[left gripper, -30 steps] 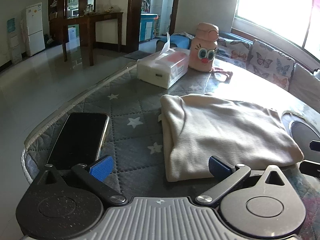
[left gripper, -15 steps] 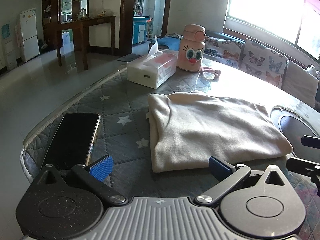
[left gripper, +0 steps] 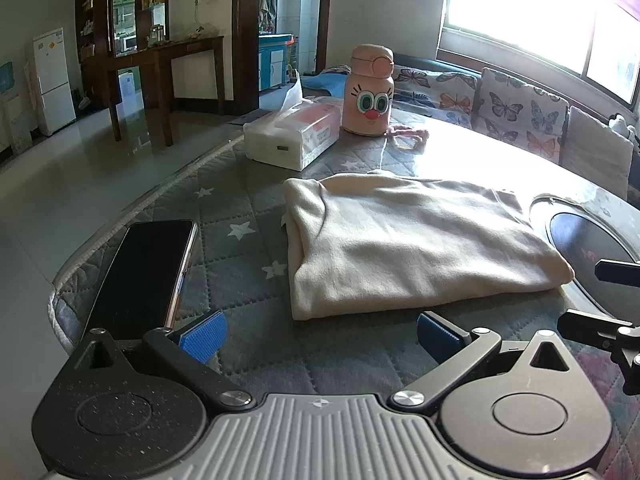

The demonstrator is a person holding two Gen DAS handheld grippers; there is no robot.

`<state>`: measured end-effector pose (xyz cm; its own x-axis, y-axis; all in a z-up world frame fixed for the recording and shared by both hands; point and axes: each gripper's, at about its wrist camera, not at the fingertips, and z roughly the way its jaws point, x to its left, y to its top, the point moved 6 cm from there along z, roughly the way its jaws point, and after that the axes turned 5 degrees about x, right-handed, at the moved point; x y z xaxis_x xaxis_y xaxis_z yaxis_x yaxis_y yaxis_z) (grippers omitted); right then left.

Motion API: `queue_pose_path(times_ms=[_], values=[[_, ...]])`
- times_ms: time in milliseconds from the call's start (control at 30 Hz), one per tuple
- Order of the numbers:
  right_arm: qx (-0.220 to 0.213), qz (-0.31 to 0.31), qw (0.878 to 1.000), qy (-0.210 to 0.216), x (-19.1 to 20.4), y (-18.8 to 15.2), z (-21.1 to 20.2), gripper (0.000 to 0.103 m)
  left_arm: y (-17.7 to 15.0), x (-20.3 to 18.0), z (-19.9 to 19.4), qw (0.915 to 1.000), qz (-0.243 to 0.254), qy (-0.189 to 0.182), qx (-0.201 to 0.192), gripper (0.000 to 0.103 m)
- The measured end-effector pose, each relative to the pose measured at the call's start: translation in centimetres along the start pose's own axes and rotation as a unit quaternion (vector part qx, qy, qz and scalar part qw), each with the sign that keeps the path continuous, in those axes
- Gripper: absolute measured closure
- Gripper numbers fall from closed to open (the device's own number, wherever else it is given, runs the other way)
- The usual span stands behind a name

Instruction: Fold clothes

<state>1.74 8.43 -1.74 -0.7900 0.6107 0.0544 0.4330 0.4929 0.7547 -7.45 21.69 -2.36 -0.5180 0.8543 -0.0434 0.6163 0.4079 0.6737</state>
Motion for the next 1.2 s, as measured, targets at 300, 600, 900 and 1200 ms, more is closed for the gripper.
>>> queue_pose_path(times_ms=[300,600,900,1200], values=[[-0.004,0.005,1.0,0.004,0.6,-0.4,-0.4,0.0,-0.7,-0.7,-0.2,1.0,0.007,0.003,0.003,0.0],[-0.008,0.005,1.0,0.005,1.2,-0.5,-0.6,0.0,-1.1,-1.0,-0.4,0.9999,0.011,0.006,0.002,0.0],[-0.01,0.007,1.0,0.011,1.8,-0.7,-0.7,0.0,-1.6,-1.3,-0.5,0.9999,0.013,0.007,0.004,0.0],[-0.005,0.019,1.0,0.016,1.9,-1.3,-0.5,0.0,-2.0,-1.7,-0.6,0.9999,0.015,0.005,0.005,0.0]])
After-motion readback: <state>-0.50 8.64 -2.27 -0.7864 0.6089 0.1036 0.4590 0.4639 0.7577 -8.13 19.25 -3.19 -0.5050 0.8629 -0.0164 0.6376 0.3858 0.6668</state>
